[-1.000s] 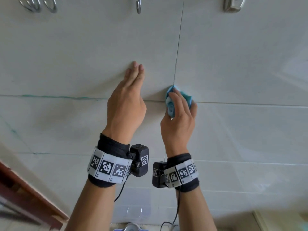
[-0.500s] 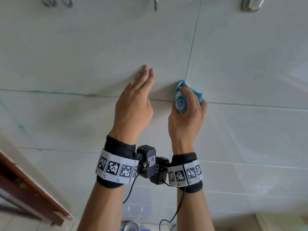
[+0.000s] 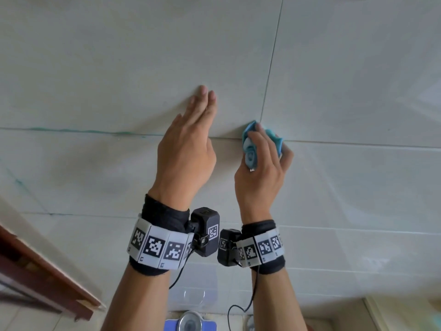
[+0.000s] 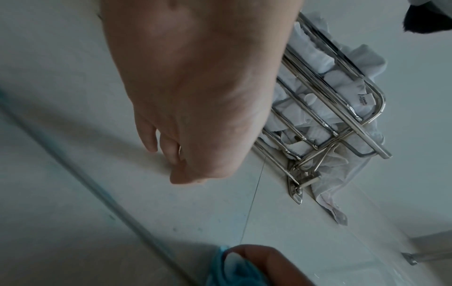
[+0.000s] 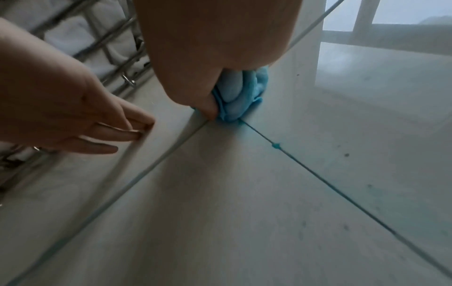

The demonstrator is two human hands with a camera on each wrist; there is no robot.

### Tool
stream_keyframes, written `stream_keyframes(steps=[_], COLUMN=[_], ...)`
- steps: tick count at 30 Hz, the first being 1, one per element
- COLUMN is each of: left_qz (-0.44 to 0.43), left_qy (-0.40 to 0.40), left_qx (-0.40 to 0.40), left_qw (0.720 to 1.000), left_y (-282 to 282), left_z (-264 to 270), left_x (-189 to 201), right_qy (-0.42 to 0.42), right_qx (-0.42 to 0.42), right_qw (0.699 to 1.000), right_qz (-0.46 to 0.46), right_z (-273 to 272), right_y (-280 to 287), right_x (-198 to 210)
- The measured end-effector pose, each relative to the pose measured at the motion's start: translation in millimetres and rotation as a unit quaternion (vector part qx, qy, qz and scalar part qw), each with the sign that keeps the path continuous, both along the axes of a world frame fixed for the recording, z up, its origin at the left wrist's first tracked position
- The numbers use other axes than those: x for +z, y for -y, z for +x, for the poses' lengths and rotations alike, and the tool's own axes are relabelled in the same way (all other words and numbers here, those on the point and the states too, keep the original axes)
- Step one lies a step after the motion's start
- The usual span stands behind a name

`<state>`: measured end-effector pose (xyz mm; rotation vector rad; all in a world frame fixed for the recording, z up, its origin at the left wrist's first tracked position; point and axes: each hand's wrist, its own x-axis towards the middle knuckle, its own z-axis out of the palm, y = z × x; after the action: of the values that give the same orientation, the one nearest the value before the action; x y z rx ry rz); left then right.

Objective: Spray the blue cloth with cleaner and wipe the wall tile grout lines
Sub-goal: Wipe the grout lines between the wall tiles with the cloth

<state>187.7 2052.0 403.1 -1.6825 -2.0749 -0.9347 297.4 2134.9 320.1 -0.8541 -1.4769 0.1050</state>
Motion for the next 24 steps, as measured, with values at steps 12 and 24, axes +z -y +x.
stream_keyframes(steps=[12, 24], left_qz=[0.001, 0.022], left_qy=[-0.013, -0.010], left_qx=[0.000, -0.010], left_qw=[1.000, 1.000], left_y=[0.2, 4.7], left_z=[-3.1, -3.5], left_x=[-3.9, 1.2], right_qy=[-0.057, -0.118], right_qx=[-0.026, 0.002], right_qw=[0.997, 0.993], right_qz=[0.040, 0.017], right_z=[1.1, -11.6], right_y=[-16.3, -8.0], right_x=[-2.1, 30.9])
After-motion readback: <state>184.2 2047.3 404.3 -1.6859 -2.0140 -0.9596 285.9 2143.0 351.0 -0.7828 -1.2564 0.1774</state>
